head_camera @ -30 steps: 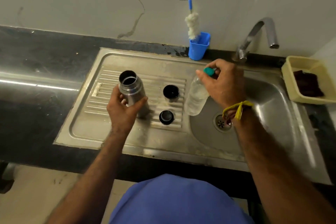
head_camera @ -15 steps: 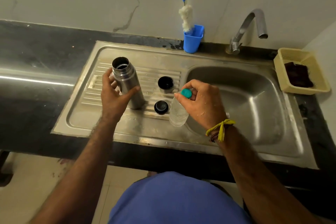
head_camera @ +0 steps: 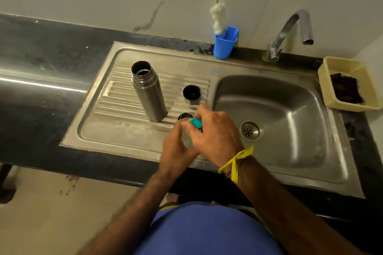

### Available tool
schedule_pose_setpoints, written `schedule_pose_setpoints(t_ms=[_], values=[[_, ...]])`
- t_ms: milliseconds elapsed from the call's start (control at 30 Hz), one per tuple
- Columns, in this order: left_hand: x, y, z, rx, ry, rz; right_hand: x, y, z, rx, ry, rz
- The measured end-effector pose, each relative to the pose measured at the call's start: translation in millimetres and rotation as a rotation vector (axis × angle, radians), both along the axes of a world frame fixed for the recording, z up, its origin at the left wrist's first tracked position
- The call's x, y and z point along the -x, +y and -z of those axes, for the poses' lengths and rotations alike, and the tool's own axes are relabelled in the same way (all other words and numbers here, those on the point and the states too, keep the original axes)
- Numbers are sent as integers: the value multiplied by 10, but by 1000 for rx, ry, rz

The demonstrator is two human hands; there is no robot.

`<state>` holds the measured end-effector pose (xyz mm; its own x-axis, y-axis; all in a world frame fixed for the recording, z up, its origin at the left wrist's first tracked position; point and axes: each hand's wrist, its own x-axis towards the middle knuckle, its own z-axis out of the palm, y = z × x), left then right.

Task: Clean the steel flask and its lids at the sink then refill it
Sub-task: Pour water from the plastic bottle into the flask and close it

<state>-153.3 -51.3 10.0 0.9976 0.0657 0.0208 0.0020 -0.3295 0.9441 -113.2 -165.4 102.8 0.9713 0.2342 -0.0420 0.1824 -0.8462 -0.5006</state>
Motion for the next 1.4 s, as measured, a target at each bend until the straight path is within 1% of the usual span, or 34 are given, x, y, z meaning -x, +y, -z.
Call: schedule_pose_setpoints(t_ms=[67, 167, 267, 333, 500, 567, 600, 667, 733, 767, 800, 833, 900, 967, 1067, 1167, 1233, 1333, 1400], values=[[-59, 66, 23, -74, 5, -7, -20, -18, -63, 80, 2, -114], [-83, 177, 93, -162, 12, 46, -80, -95, -184, 203, -45, -348], [-89, 199, 70, -177, 13, 68, -169, -163, -240, 252, -29, -554], [-101, 183, 22, -167, 13, 67, -241, -202, -249, 262, -1, -631], [-95, 210, -15, -149, 26, 68, -265, -182, -268, 212, -22, -550], [-81, 216, -14, -154, 14, 62, -273, -162, -261, 209, -49, -579], [-78, 218, -26, -158, 5, 54, -281, -173, -270, 175, -58, -601], [-79, 241, -59, -153, -3, 27, -320, -244, -292, -7, -63, -579], [-68, 295, -70, -135, -1, -13, -360, -375, -277, -312, -23, -439], [-54, 328, -66, -138, -5, -36, -377, -444, -212, -446, 28, -353], [-25, 363, -59, -146, -12, -64, -384, -494, -98, -520, 91, -282], [1, 395, -52, -148, -20, -92, -385, -531, 75, -535, 153, -228], [61, 451, -48, -140, -29, -155, -325, -561, 543, -461, 267, -160], [104, 502, -47, -137, -40, -211, -236, -547, 997, -357, 331, -135], [146, 565, -40, -155, -40, -265, -153, -497, 1393, -265, 313, -120], [175, 625, -33, -176, -28, -298, -91, -455, 1488, -132, 230, -202], [185, 663, -31, -184, -23, -310, -52, -461, 1512, -86, 195, -266], [206, 721, -40, -182, -27, -313, -24, -511, 1544, -102, 197, -267], [224, 771, -60, -191, -32, -324, -29, -511, 1492, -192, 151, -199]])
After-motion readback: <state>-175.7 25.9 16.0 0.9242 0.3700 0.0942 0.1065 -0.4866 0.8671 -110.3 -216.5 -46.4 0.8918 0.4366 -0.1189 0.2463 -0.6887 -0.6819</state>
